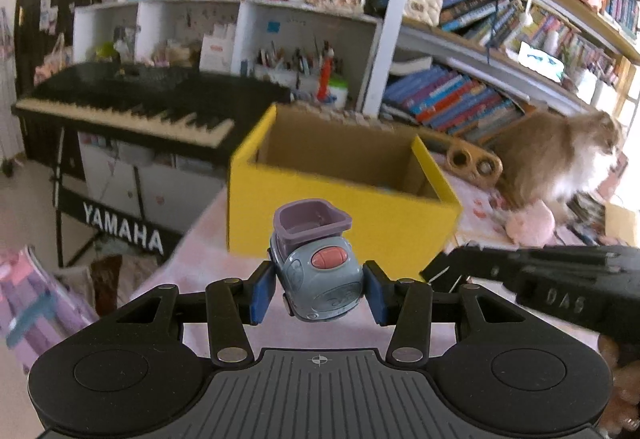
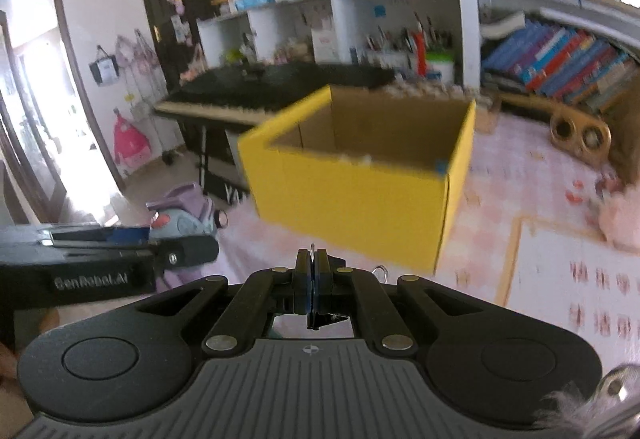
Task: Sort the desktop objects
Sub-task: 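Lower the toy car and binder clip into the yellow box and open both grippers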
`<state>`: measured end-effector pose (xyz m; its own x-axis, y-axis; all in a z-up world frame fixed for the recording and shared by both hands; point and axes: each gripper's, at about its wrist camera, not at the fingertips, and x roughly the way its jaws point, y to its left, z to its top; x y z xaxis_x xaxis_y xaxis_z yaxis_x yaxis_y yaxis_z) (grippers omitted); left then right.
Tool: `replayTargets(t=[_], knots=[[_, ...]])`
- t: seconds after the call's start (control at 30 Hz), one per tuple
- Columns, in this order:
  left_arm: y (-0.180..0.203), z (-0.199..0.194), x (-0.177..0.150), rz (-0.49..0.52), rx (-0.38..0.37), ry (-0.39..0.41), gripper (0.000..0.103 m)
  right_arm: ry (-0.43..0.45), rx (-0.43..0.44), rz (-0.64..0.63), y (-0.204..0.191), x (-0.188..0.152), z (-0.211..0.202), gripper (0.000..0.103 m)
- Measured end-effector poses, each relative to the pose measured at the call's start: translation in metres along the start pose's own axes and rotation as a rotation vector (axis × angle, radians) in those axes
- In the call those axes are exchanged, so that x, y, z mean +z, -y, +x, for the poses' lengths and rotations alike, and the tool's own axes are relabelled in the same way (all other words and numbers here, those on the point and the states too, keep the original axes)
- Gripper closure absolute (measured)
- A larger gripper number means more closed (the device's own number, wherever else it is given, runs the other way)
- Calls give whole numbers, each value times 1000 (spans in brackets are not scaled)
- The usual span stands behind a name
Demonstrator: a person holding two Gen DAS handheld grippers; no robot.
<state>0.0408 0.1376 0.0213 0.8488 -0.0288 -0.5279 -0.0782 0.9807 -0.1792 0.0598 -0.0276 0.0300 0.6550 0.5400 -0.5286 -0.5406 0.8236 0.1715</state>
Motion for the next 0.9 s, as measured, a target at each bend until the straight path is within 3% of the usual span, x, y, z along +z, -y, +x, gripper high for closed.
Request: replayTargets(t=[0.23,0.43,0.6,0.9], knots=[[-1,31,50,17,29,92,57,115,19,-18,23,66,25,101],[5,70,73,20,61,106,57,131,9,-9,51,108,66,101],[12,108,80,44,72,50,57,61,13,-22,71,127,114,101],[28,171,69,134,78,-138,57,-114,15,-77,91,137,183,101]])
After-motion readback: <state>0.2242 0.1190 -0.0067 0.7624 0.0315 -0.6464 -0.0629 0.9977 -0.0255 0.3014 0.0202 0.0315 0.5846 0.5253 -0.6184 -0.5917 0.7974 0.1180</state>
